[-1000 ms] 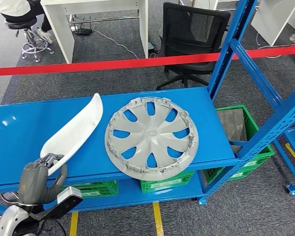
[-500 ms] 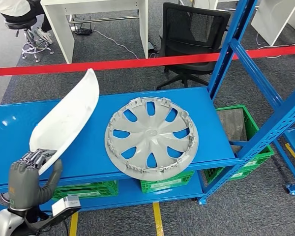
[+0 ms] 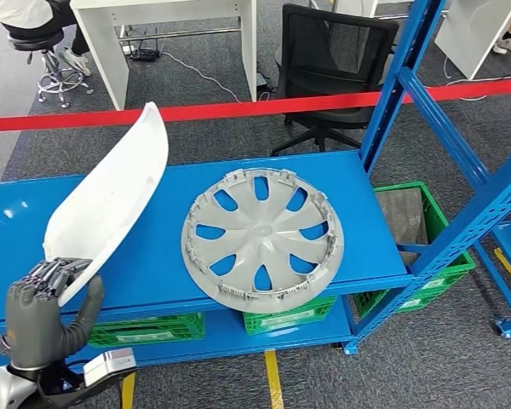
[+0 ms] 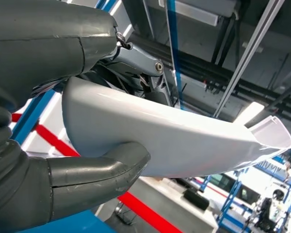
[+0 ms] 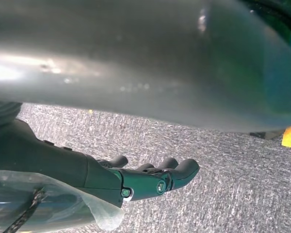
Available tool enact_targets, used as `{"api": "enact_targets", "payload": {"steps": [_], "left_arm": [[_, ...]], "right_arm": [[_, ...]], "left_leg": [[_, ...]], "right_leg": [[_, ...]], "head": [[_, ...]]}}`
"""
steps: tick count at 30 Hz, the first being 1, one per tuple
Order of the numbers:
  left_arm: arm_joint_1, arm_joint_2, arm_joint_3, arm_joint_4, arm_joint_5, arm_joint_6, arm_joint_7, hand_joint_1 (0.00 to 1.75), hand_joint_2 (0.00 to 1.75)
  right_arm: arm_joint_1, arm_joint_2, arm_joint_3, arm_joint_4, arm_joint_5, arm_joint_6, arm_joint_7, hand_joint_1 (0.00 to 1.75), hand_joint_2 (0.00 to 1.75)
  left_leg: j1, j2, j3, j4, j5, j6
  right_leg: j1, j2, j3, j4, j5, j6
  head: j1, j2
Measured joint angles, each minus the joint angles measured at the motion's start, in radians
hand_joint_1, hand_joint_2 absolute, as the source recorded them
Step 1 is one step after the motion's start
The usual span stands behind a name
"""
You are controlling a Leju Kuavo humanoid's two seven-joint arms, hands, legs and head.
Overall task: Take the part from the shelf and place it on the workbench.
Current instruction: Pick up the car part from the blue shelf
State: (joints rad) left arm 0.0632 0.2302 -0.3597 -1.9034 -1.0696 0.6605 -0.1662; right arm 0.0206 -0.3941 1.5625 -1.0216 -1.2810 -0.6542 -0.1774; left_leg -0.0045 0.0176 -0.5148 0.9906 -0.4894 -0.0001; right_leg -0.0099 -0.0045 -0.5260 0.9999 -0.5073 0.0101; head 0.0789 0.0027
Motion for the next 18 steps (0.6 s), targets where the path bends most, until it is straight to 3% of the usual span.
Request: {"api": "enact_targets", "payload": {"steps": [18], "left_arm": [[-0.012,0.016,-0.032,-0.012,0.055,-0.060,0.006,1.75,1.75]], "right_arm": [[0.002,0.000,0.000,-0.021,-0.037,-0.017,-0.010,0.00,0.00]], "left_leg": [[-0.002,0.000,-0.002,0.007,-0.003,0.004]], "right_leg": [[-0.002,0.000,0.000,-0.001,0.003,0.003]], "head": [[0.000,0.000]]}}
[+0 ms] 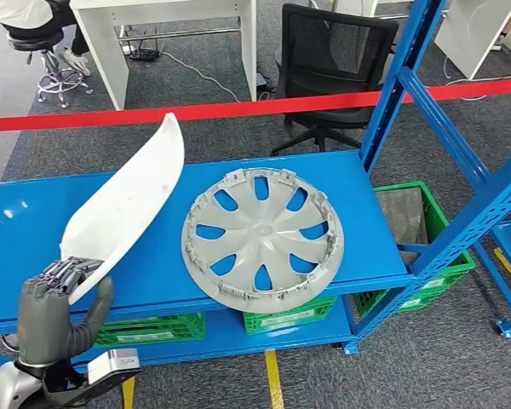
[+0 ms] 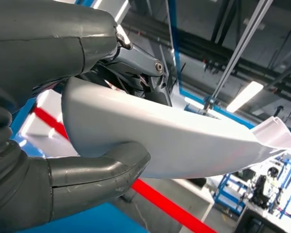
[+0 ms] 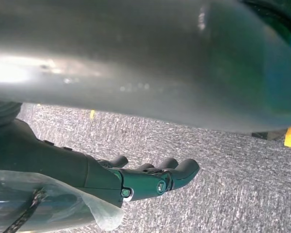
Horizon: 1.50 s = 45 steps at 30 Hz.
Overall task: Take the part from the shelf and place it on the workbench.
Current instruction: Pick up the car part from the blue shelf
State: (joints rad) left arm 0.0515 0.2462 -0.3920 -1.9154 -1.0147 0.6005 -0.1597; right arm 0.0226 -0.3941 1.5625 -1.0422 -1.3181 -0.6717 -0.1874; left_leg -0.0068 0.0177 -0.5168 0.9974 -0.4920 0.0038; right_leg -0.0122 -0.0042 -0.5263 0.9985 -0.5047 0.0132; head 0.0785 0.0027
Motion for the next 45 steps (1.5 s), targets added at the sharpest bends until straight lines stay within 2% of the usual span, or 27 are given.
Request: {"api": "enact_targets", "payload": {"steps": [3,6,8,10,11,12,13,16,18,21,22,24,26,27,28,29,31,32,34,36,37,39,41,42,43,44,45], "left_arm": [[-0.002,0.003,-0.006,0.000,0.012,-0.012,0.003,1.75,1.75],[-0.005,0.006,-0.010,0.000,0.015,-0.020,0.003,1.75,1.75],[-0.008,0.006,-0.011,0.000,0.013,-0.020,0.004,1.75,1.75],[-0.009,0.006,-0.011,0.000,0.011,-0.021,0.006,1.75,1.75],[-0.009,0.007,-0.012,0.000,0.011,-0.021,0.007,1.75,1.75],[-0.009,0.007,-0.012,0.000,0.011,-0.021,0.008,1.75,1.75],[-0.009,0.006,-0.013,0.000,0.011,-0.021,0.009,1.75,1.75],[-0.010,0.006,-0.015,0.000,0.010,-0.023,0.011,1.75,1.75],[-0.011,0.006,-0.016,0.000,0.009,-0.026,0.014,1.75,1.75],[-0.012,0.006,-0.019,0.000,0.005,-0.033,0.018,1.75,1.75],[-0.012,0.007,-0.019,0.000,0.004,-0.036,0.019,1.75,1.75],[-0.012,0.008,-0.020,0.000,0.002,-0.039,0.020,1.75,1.75],[-0.012,0.008,-0.020,0.000,0.001,-0.041,0.022,1.75,1.75],[-0.012,0.009,-0.021,0.000,0.000,-0.042,0.024,1.75,1.75],[-0.012,0.009,-0.021,0.000,-0.001,-0.043,0.026,1.75,1.75],[-0.012,0.009,-0.021,0.000,-0.001,-0.044,0.028,1.75,1.75],[-0.014,0.010,-0.022,0.000,-0.003,-0.045,0.032,1.75,1.75],[-0.015,0.010,-0.022,0.000,-0.004,-0.045,0.034,1.75,1.75],[-0.017,0.012,-0.022,0.000,-0.007,-0.046,0.036,1.75,1.75],[-0.017,0.014,-0.021,0.000,-0.008,-0.047,0.037,1.75,1.75],[-0.018,0.014,-0.022,0.000,-0.008,-0.047,0.037,1.75,1.75],[-0.018,0.013,-0.022,0.000,-0.009,-0.050,0.038,1.75,1.75],[-0.017,0.014,-0.023,0.000,-0.009,-0.053,0.038,1.75,1.75],[-0.016,0.014,-0.023,0.000,-0.009,-0.054,0.039,1.75,1.75],[-0.016,0.014,-0.023,0.000,-0.009,-0.055,0.039,1.75,1.75],[-0.016,0.013,-0.023,0.000,-0.009,-0.056,0.041,1.75,1.75],[-0.016,0.013,-0.023,0.000,-0.009,-0.056,0.043,1.75,1.75]], "right_arm": [[0.000,0.000,0.000,-0.009,-0.003,-0.003,-0.002,0.00,0.00],[0.001,0.000,0.000,-0.017,-0.006,-0.005,-0.003,0.00,0.00],[0.001,-0.001,0.000,-0.019,-0.008,-0.006,-0.004,0.00,0.00],[0.002,-0.001,0.000,-0.020,-0.011,-0.008,-0.004,0.00,0.00],[0.003,-0.001,0.000,-0.020,-0.011,-0.010,-0.004,0.00,0.00],[0.004,-0.001,0.000,-0.020,-0.012,-0.010,-0.004,0.00,0.00],[0.005,-0.001,0.000,-0.020,-0.012,-0.011,-0.004,0.00,0.00],[0.005,-0.001,0.000,-0.021,-0.012,-0.012,-0.004,0.00,0.00],[0.003,-0.001,0.000,-0.022,-0.013,-0.013,-0.005,0.00,0.00],[0.003,-0.001,0.000,-0.024,-0.014,-0.013,-0.006,0.00,0.00],[0.003,-0.001,0.000,-0.024,-0.014,-0.013,-0.006,0.00,0.00],[0.002,-0.001,0.000,-0.024,-0.013,-0.014,-0.006,0.00,0.00],[0.001,-0.001,0.000,-0.024,-0.013,-0.014,-0.006,0.00,0.00],[0.002,-0.001,0.000,-0.024,-0.013,-0.015,-0.005,0.00,0.00],[0.002,-0.001,0.000,-0.024,-0.013,-0.016,-0.005,0.00,0.00],[0.002,-0.001,0.000,-0.025,-0.013,-0.018,-0.004,0.00,0.00],[0.002,-0.001,0.000,-0.028,-0.013,-0.020,-0.004,0.00,0.00],[0.002,-0.001,0.000,-0.031,-0.014,-0.021,-0.004,0.00,0.00],[0.003,-0.001,0.000,-0.037,-0.016,-0.022,-0.004,0.00,0.00],[0.006,-0.004,0.000,-0.043,-0.019,-0.023,-0.004,0.00,0.00],[0.008,-0.005,0.000,-0.047,-0.019,-0.023,-0.003,0.00,0.00],[0.011,-0.009,0.001,-0.054,-0.020,-0.023,-0.003,0.00,0.00],[0.012,-0.011,0.001,-0.057,-0.019,-0.023,-0.003,0.00,0.00],[0.012,-0.012,0.001,-0.057,-0.018,-0.024,-0.002,0.00,0.00],[0.013,-0.014,0.001,-0.057,-0.018,-0.025,0.000,0.00,0.00],[0.013,-0.014,0.001,-0.057,-0.017,-0.025,0.001,0.00,0.00],[0.013,-0.015,0.001,-0.057,-0.016,-0.025,0.002,0.00,0.00]], "left_leg": [[-0.001,0.000,-0.002,0.003,-0.002,0.004],[0.003,0.004,-0.001,-0.011,0.013,0.018],[0.008,0.010,-0.003,-0.027,0.028,0.030],[0.008,0.014,-0.012,-0.027,0.034,0.034],[0.009,0.016,-0.017,-0.025,0.035,0.033],[0.009,0.017,-0.021,-0.022,0.036,0.031],[0.011,0.018,-0.025,-0.018,0.037,0.029],[0.016,0.019,-0.038,0.002,0.035,0.015],[0.014,0.018,-0.049,0.017,0.036,-0.001],[0.015,0.014,-0.061,0.028,0.038,-0.019],[0.016,0.010,-0.068,0.043,0.020,-0.025],[0.018,-0.002,-0.099,0.126,-0.056,-0.034],[0.018,-0.007,-0.132,0.249,-0.132,-0.035],[0.018,-0.008,-0.135,0.286,-0.144,-0.033],[0.017,-0.009,-0.122,0.289,-0.136,-0.028],[0.015,-0.010,-0.090,0.253,-0.111,-0.021],[0.009,-0.014,0.004,0.114,-0.068,0.000],[0.005,-0.016,0.042,0.050,-0.061,0.007],[-0.004,-0.018,0.072,-0.011,-0.064,0.013],[-0.008,-0.015,0.064,-0.024,-0.043,0.018],[-0.007,-0.012,0.057,-0.031,-0.029,0.024],[-0.002,-0.005,0.036,-0.042,0.000,0.034],[-0.003,-0.002,0.006,-0.040,0.024,0.037],[-0.003,0.000,-0.011,-0.038,0.035,0.036],[-0.002,0.002,-0.029,-0.035,0.047,0.034],[-0.001,0.003,-0.047,-0.031,0.057,0.031],[0.000,0.003,-0.064,-0.025,0.066,0.027]], "right_leg": [[-0.001,0.000,0.000,-0.001,0.002,0.003],[-0.001,0.001,-0.003,0.001,-0.001,0.014],[0.000,0.002,-0.031,0.057,-0.046,0.020],[-0.001,0.003,-0.086,0.185,-0.114,0.024],[-0.003,0.003,-0.111,0.243,-0.135,0.028],[-0.004,0.002,-0.121,0.273,-0.137,0.031],[-0.007,0.002,-0.114,0.263,-0.118,0.034],[-0.014,-0.002,-0.018,0.085,-0.034,0.043],[-0.013,-0.002,0.012,0.025,-0.025,0.038],[-0.010,0.003,-0.006,0.030,-0.018,0.014],[-0.011,0.004,-0.013,0.030,-0.013,0.004],[-0.010,0.004,-0.029,0.029,0.003,-0.015],[-0.005,0.005,-0.052,0.030,0.019,-0.024],[-0.002,0.006,-0.063,0.031,0.028,-0.025],[0.002,0.007,-0.075,0.031,0.036,-0.026],[0.005,0.008,-0.085,0.032,0.045,-0.026],[0.011,0.012,-0.102,0.032,0.062,-0.025],[0.011,0.012,-0.108,0.031,0.070,-0.022],[0.007,0.013,-0.112,0.027,0.088,-0.013],[0.002,0.014,-0.115,0.021,0.101,-0.001],[0.001,0.014,-0.121,0.026,0.089,0.005],[0.000,0.013,-0.144,0.088,0.009,0.014],[-0.001,0.012,-0.172,0.208,-0.085,0.022],[-0.001,0.011,-0.176,0.261,-0.102,0.026],[-0.001,0.011,-0.168,0.287,-0.094,0.030],[-0.002,0.010,-0.143,0.280,-0.069,0.033],[-0.003,0.009,-0.101,0.238,-0.039,0.035]], "head": [[0.000,0.000],[0.000,0.000],[0.003,0.000],[0.004,0.000],[0.004,0.000],[0.004,0.000],[0.004,0.000],[0.005,0.000],[0.006,0.000],[0.005,0.000],[0.004,0.000],[0.001,0.000],[0.000,0.000],[0.000,0.000],[0.000,0.000],[0.000,0.000],[0.000,0.000],[0.001,0.000],[0.000,0.000],[-0.002,0.000],[-0.002,0.000],[-0.001,0.000],[0.001,0.000],[0.001,0.000],[0.001,0.000],[0.001,0.000],[0.001,0.000]]}}
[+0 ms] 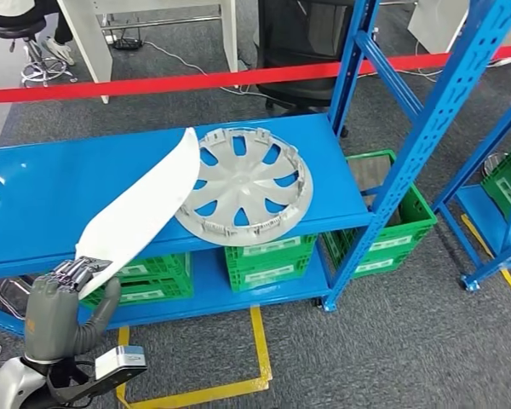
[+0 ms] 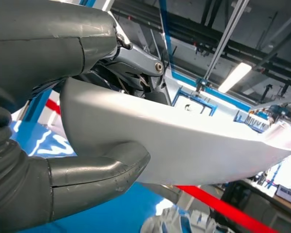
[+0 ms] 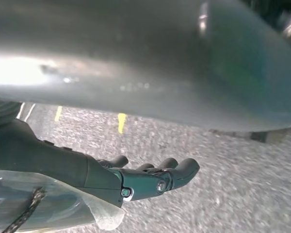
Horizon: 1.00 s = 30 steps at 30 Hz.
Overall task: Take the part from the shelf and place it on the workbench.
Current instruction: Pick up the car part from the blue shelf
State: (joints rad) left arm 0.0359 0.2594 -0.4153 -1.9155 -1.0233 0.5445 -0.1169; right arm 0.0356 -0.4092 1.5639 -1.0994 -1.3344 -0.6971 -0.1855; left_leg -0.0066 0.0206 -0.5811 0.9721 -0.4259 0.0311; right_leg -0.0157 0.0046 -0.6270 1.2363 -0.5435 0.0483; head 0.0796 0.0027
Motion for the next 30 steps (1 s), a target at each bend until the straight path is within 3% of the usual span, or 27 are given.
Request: {"api": "enact_targets", "payload": {"steps": [2,4,6,7,9,11,12,13,14,16,18,19,21,23,24,26,27,28,29,30], "left_arm": [[0.000,0.000,0.000,0.000,0.000,-0.001,0.005,1.75,1.75],[0.000,0.000,0.000,0.000,0.001,-0.001,0.008,1.75,1.75],[0.000,0.000,0.000,0.000,0.003,-0.002,0.009,1.75,1.75],[0.001,0.000,0.000,0.000,0.003,-0.002,0.009,1.75,1.75],[0.002,0.000,0.000,0.000,0.004,-0.002,0.009,1.75,1.75],[0.003,0.001,0.000,0.000,0.007,-0.002,0.009,1.75,1.75],[0.004,0.001,0.000,0.001,0.008,-0.002,0.009,1.75,1.75],[0.006,0.001,0.000,0.001,0.009,-0.002,0.009,1.75,1.75],[0.007,0.001,0.000,0.001,0.009,-0.002,0.009,1.75,1.75],[0.007,0.001,0.000,0.001,0.009,-0.002,0.009,1.75,1.75],[0.004,0.001,-0.001,0.001,0.009,-0.003,0.008,1.75,1.75],[0.001,0.000,-0.002,0.002,0.009,-0.005,0.008,1.75,1.75],[-0.006,-0.001,-0.006,0.004,0.009,-0.011,0.007,1.75,1.75],[-0.014,-0.004,-0.012,0.009,0.009,-0.018,0.007,1.75,1.75],[-0.017,-0.005,-0.015,0.011,0.009,-0.020,0.007,1.75,1.75],[-0.020,-0.008,-0.018,0.016,0.009,-0.021,0.007,1.75,1.75],[-0.020,-0.009,-0.019,0.018,0.009,-0.021,0.007,1.75,1.75],[-0.022,-0.011,-0.022,0.020,0.009,-0.023,0.008,1.75,1.75],[-0.024,-0.012,-0.026,0.023,0.009,-0.025,0.008,1.75,1.75],[-0.027,-0.013,-0.030,0.026,0.009,-0.027,0.008,1.75,1.75]], "right_arm": [[0.000,-0.001,0.000,0.000,0.000,0.000,0.000,0.00,0.00],[-0.001,-0.003,0.000,0.000,0.000,0.000,-0.001,0.00,0.00],[0.000,-0.003,0.000,0.000,-0.002,0.000,-0.002,0.00,0.00],[0.001,-0.003,0.000,0.000,-0.002,0.000,-0.003,0.00,0.00],[0.001,-0.003,0.001,0.000,-0.003,0.000,-0.004,0.00,0.00],[0.000,-0.004,0.001,0.000,-0.004,0.000,-0.005,0.00,0.00],[0.000,-0.004,0.001,0.000,-0.005,0.000,-0.006,0.00,0.00],[0.001,-0.004,0.001,0.000,-0.006,0.000,-0.006,0.00,0.00],[0.001,-0.004,0.001,0.001,-0.008,0.000,-0.006,0.00,0.00],[0.001,-0.003,0.000,0.004,-0.004,0.000,0.013,0.00,0.00],[-0.001,-0.001,0.000,0.018,0.008,0.001,0.069,0.00,0.00],[-0.001,0.001,0.000,0.030,0.014,0.001,0.106,0.00,0.00],[0.000,0.009,-0.001,0.056,0.022,0.001,0.173,0.00,0.00],[0.001,0.018,-0.001,0.079,0.032,0.001,0.227,0.00,0.00],[0.002,0.021,-0.001,0.089,0.036,0.001,0.245,0.00,0.00],[0.001,0.029,-0.001,0.105,0.040,0.001,0.265,0.00,0.00],[0.001,0.032,-0.001,0.111,0.043,0.001,0.275,0.00,0.00],[0.000,0.035,-0.001,0.120,0.050,0.001,0.290,0.00,0.00],[0.000,0.039,-0.001,0.131,0.062,0.001,0.311,0.00,0.00],[0.001,0.045,-0.003,0.145,0.079,0.001,0.336,0.00,0.00]], "left_leg": [[0.000,0.000,-0.028,0.018,0.013,-0.010],[-0.002,0.000,-0.044,0.031,0.025,-0.020],[0.000,-0.001,-0.050,0.035,0.035,-0.031],[0.002,-0.003,-0.054,0.042,0.025,-0.037],[0.006,-0.009,-0.073,0.101,-0.048,-0.049],[0.009,-0.012,-0.098,0.228,-0.148,-0.057],[0.011,-0.012,-0.104,0.286,-0.174,-0.059],[0.012,-0.012,-0.099,0.317,-0.176,-0.060],[0.013,-0.012,-0.078,0.311,-0.159,-0.059],[0.014,-0.014,0.008,0.201,-0.111,-0.053],[0.011,-0.020,0.094,0.062,-0.099,-0.042],[0.009,-0.022,0.114,0.022,-0.103,-0.038],[0.005,-0.022,0.111,0.001,-0.098,-0.027],[0.006,-0.016,0.094,-0.004,-0.078,-0.011],[0.006,-0.012,0.083,-0.006,-0.067,-0.003],[0.003,-0.007,0.059,-0.006,-0.047,0.007],[-0.001,-0.005,0.045,-0.005,-0.037,0.009],[-0.004,-0.003,0.031,-0.004,-0.027,0.010],[-0.006,-0.002,0.016,-0.001,-0.017,0.010],[-0.007,-0.002,0.001,0.002,-0.008,0.009]], "right_leg": [[-0.001,-0.003,0.109,-0.144,0.010,0.001],[0.001,-0.003,0.168,-0.242,-0.020,-0.008],[0.002,-0.003,0.165,-0.257,-0.022,-0.026],[0.002,-0.005,0.158,-0.257,-0.014,-0.035],[0.000,-0.008,0.139,-0.258,0.006,-0.052],[0.001,-0.009,0.120,-0.255,0.026,-0.058],[0.001,-0.009,0.109,-0.252,0.036,-0.058],[0.002,-0.009,0.096,-0.248,0.046,-0.058],[0.002,-0.009,0.081,-0.244,0.054,-0.057],[0.002,-0.007,0.054,-0.236,0.069,-0.053],[0.004,-0.005,0.036,-0.232,0.084,-0.044],[0.004,-0.005,0.030,-0.232,0.093,-0.038],[0.003,-0.005,0.020,-0.238,0.112,-0.024],[0.001,-0.004,0.004,-0.221,0.087,-0.012],[0.000,-0.004,-0.010,-0.186,0.048,-0.008],[0.000,-0.004,-0.046,-0.064,-0.048,-0.004],[0.000,-0.004,-0.058,0.000,-0.078,-0.002],[0.000,-0.004,-0.059,0.041,-0.084,-0.002],[0.001,-0.004,-0.043,0.049,-0.067,-0.003],[0.002,-0.004,-0.010,0.019,-0.036,-0.005]], "head": [[0.004,0.000],[0.008,0.000],[0.009,0.000],[0.009,0.000],[0.006,0.000],[0.004,0.000],[0.004,0.000],[0.004,0.000],[0.005,0.000],[0.006,0.000],[0.007,0.000],[0.007,0.000],[0.009,0.000],[0.012,0.000],[0.017,0.000],[0.029,0.000],[0.034,0.000],[0.038,0.000],[0.041,0.000],[0.046,0.000]]}}
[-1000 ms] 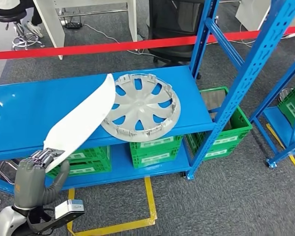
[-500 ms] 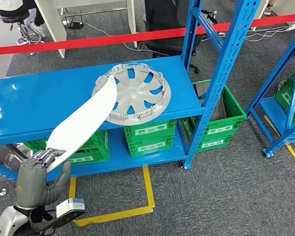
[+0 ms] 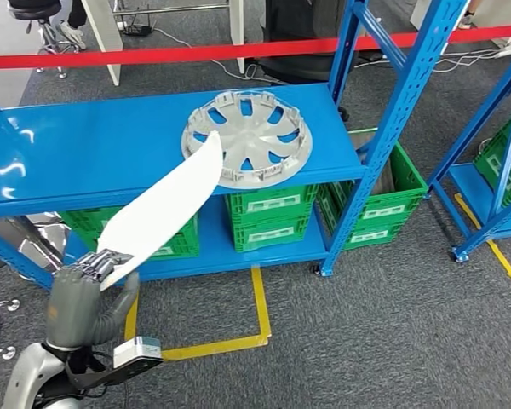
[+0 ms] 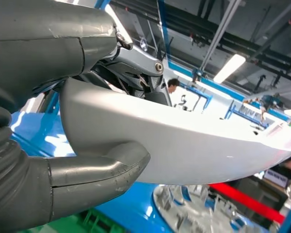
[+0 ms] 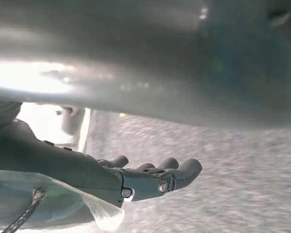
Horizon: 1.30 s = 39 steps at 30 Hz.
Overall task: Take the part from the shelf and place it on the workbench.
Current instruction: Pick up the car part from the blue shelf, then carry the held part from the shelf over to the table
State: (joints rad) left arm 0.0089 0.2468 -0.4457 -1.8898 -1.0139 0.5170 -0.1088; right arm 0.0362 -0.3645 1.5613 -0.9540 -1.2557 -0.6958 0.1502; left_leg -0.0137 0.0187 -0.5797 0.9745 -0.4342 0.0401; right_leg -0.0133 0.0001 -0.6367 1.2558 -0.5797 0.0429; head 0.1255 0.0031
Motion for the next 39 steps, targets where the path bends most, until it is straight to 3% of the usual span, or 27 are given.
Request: {"api": "enact_targets", "payload": {"steps": [2,4,5,7,8,10,12,13,14,15,17,19,20,22,23,24,27,28,29,30,31,33,35,36,37,38,39], "left_arm": [[-0.007,-0.003,-0.009,0.004,0.000,-0.004,0.001,1.75,1.75],[-0.015,-0.005,-0.016,0.006,0.000,-0.006,0.004,1.75,1.75],[-0.019,-0.006,-0.021,0.008,0.000,-0.006,0.006,1.75,1.75],[-0.025,-0.005,-0.030,0.010,0.000,-0.006,0.011,1.75,1.75],[-0.027,-0.005,-0.034,0.012,0.000,-0.005,0.014,1.75,1.75],[-0.026,-0.004,-0.039,0.014,0.000,-0.004,0.019,1.75,1.75],[-0.026,-0.005,-0.044,0.018,0.000,-0.003,0.021,1.75,1.75],[-0.026,-0.004,-0.046,0.020,0.000,-0.002,0.021,1.75,1.75],[-0.027,-0.004,-0.048,0.022,0.000,-0.002,0.022,1.75,1.75],[-0.027,-0.004,-0.051,0.024,0.000,-0.002,0.022,1.75,1.75],[-0.030,-0.004,-0.055,0.025,0.000,-0.001,0.022,1.75,1.75],[-0.034,-0.004,-0.057,0.025,0.000,0.001,0.022,1.75,1.75],[-0.036,-0.004,-0.058,0.025,0.000,0.001,0.022,1.75,1.75],[-0.037,-0.004,-0.059,0.026,0.000,0.003,0.023,1.75,1.75],[-0.037,-0.004,-0.059,0.027,0.001,0.005,0.023,1.75,1.75],[-0.038,-0.003,-0.060,0.029,0.004,0.006,0.023,1.75,1.75],[-0.039,-0.002,-0.061,0.033,0.015,0.011,0.023,1.75,1.75],[-0.039,-0.002,-0.061,0.035,0.018,0.012,0.023,1.75,1.75],[-0.040,-0.001,-0.062,0.037,0.022,0.012,0.022,1.75,1.75],[-0.041,-0.001,-0.063,0.039,0.025,0.012,0.022,1.75,1.75],[-0.042,0.000,-0.064,0.040,0.027,0.012,0.021,1.75,1.75],[-0.047,0.000,-0.068,0.042,0.031,0.012,0.020,1.75,1.75],[-0.053,0.000,-0.072,0.044,0.033,0.011,0.020,1.75,1.75],[-0.056,0.001,-0.074,0.045,0.034,0.011,0.020,1.75,1.75],[-0.059,0.001,-0.076,0.046,0.037,0.010,0.020,1.75,1.75],[-0.060,0.002,-0.079,0.048,0.039,0.009,0.020,1.75,1.75],[-0.060,0.003,-0.081,0.049,0.042,0.007,0.020,1.75,1.75]], "right_arm": [[0.003,0.016,-0.010,0.039,0.055,0.000,0.052,0.00,0.00],[0.013,0.039,-0.040,0.092,0.167,0.000,0.107,0.00,0.00],[0.024,0.053,-0.066,0.119,0.253,0.000,0.139,0.00,0.00],[0.070,0.081,-0.151,0.140,0.495,0.000,0.248,0.00,0.00],[0.105,0.091,-0.211,0.131,0.650,-0.001,0.323,0.00,0.00],[0.189,0.104,-0.372,0.081,1.018,-0.001,0.472,0.00,0.00],[0.270,0.120,-0.539,0.032,1.300,-0.001,0.539,0.00,0.00],[0.302,0.130,-0.608,0.013,1.359,-0.001,0.543,0.00,0.00],[0.327,0.138,-0.670,-0.001,1.382,-0.001,0.544,0.00,0.00],[0.347,0.146,-0.719,-0.013,1.384,-0.001,0.546,0.00,0.00],[0.380,0.157,-0.793,-0.031,1.372,-0.001,0.548,0.00,0.00],[0.404,0.161,-0.842,-0.045,1.374,-0.001,0.548,0.00,0.00],[0.412,0.163,-0.862,-0.050,1.377,-0.001,0.548,0.00,0.00],[0.427,0.170,-0.892,-0.060,1.378,0.008,0.548,0.00,0.00],[0.438,0.175,-0.908,-0.071,1.371,0.024,0.548,0.00,0.00],[0.450,0.181,-0.928,-0.086,1.358,0.049,0.548,0.00,0.00],[0.481,0.203,-0.998,-0.141,1.303,0.134,0.549,0.00,0.00],[0.485,0.209,-1.019,-0.156,1.288,0.153,0.549,0.00,0.00],[0.488,0.213,-1.037,-0.169,1.275,0.165,0.549,0.00,0.00],[0.490,0.216,-1.054,-0.181,1.265,0.175,0.549,0.00,0.00],[0.492,0.219,-1.068,-0.191,1.257,0.182,0.549,0.00,0.00],[0.498,0.223,-1.093,-0.213,1.248,0.188,0.549,0.00,0.00],[0.503,0.229,-1.112,-0.231,1.246,0.187,0.548,0.00,0.00],[0.506,0.232,-1.121,-0.240,1.245,0.187,0.545,0.00,0.00],[0.510,0.237,-1.130,-0.247,1.241,0.192,0.540,0.00,0.00],[0.515,0.242,-1.138,-0.254,1.236,0.200,0.533,0.00,0.00],[0.522,0.247,-1.148,-0.261,1.228,0.213,0.523,0.00,0.00]], "left_leg": [[-0.002,-0.001,-0.025,0.011,0.014,-0.004],[-0.003,-0.001,-0.039,0.019,0.029,-0.012],[-0.002,0.000,-0.043,0.020,0.037,-0.018],[-0.001,-0.003,-0.048,0.019,0.050,-0.028],[0.000,-0.007,-0.052,0.026,0.037,-0.034],[0.005,-0.013,-0.070,0.090,-0.048,-0.049],[0.016,-0.014,-0.087,0.216,-0.150,-0.061],[0.020,-0.014,-0.088,0.270,-0.168,-0.066],[0.023,-0.014,-0.076,0.295,-0.160,-0.069],[0.026,-0.014,-0.050,0.285,-0.137,-0.071],[0.032,-0.016,0.041,0.172,-0.097,-0.075],[0.032,-0.021,0.117,0.050,-0.105,-0.069],[0.029,-0.024,0.130,0.019,-0.115,-0.063],[0.025,-0.023,0.115,0.006,-0.109,-0.043],[0.024,-0.020,0.103,0.005,-0.098,-0.031],[0.023,-0.018,0.089,0.003,-0.085,-0.020],[0.017,-0.012,0.045,0.003,-0.047,-0.004],[0.014,-0.010,0.029,0.004,-0.034,-0.003],[0.011,-0.007,0.011,0.006,-0.021,-0.003],[0.009,-0.004,-0.007,0.008,-0.008,-0.004],[0.008,-0.003,-0.024,0.011,0.004,-0.005],[0.006,-0.002,-0.047,0.019,0.025,-0.011],[0.004,-0.002,-0.060,0.024,0.048,-0.020],[0.004,-0.002,-0.065,0.024,0.060,-0.025],[0.005,-0.002,-0.070,0.023,0.071,-0.030],[0.007,-0.004,-0.075,0.026,0.066,-0.036],[0.009,-0.006,-0.081,0.043,0.040,-0.042]], "right_leg": [[0.004,0.000,0.104,-0.138,0.041,-0.007],[0.009,-0.001,0.186,-0.266,0.029,-0.013],[0.012,-0.001,0.200,-0.296,0.019,-0.016],[0.010,-0.005,0.191,-0.306,0.028,-0.027],[0.008,-0.010,0.184,-0.308,0.037,-0.034],[0.004,-0.019,0.165,-0.309,0.059,-0.048],[0.004,-0.023,0.139,-0.302,0.080,-0.053],[0.004,-0.023,0.124,-0.296,0.089,-0.052],[0.004,-0.022,0.106,-0.289,0.099,-0.052],[0.003,-0.021,0.089,-0.282,0.107,-0.050],[0.002,-0.017,0.058,-0.265,0.119,-0.042],[0.004,-0.013,0.037,-0.252,0.133,-0.030],[0.005,-0.012,0.028,-0.250,0.142,-0.023],[0.000,-0.009,0.012,-0.250,0.160,-0.009],[-0.002,-0.008,0.002,-0.243,0.149,-0.004],[-0.004,-0.006,-0.010,-0.222,0.117,0.000],[-0.005,-0.002,-0.047,-0.061,-0.039,0.004],[-0.005,-0.002,-0.049,-0.006,-0.061,0.004],[-0.004,-0.002,-0.040,0.028,-0.055,0.003],[-0.003,-0.002,-0.016,0.031,-0.027,0.000],[-0.002,-0.002,0.023,0.002,0.007,-0.003],[0.004,-0.002,0.146,-0.140,0.029,-0.013],[0.009,-0.001,0.242,-0.282,-0.003,-0.021],[0.012,-0.001,0.259,-0.316,-0.011,-0.024],[0.011,-0.003,0.253,-0.322,-0.010,-0.028],[0.010,-0.005,0.241,-0.318,-0.001,-0.034],[0.009,-0.008,0.230,-0.316,0.011,-0.041]], "head": [[0.010,0.000],[0.018,0.000],[0.020,0.000],[0.021,0.000],[0.020,0.000],[0.016,0.000],[0.012,0.000],[0.011,0.000],[0.010,0.000],[0.009,0.000],[0.007,0.000],[0.005,0.000],[0.004,0.000],[0.003,0.000],[0.003,0.000],[0.004,0.000],[0.008,0.000],[0.008,0.000],[0.008,0.000],[0.008,0.000],[0.008,0.000],[0.009,0.000],[0.008,0.000],[0.008,0.000],[0.007,0.000],[0.006,0.000],[0.003,0.000]]}}
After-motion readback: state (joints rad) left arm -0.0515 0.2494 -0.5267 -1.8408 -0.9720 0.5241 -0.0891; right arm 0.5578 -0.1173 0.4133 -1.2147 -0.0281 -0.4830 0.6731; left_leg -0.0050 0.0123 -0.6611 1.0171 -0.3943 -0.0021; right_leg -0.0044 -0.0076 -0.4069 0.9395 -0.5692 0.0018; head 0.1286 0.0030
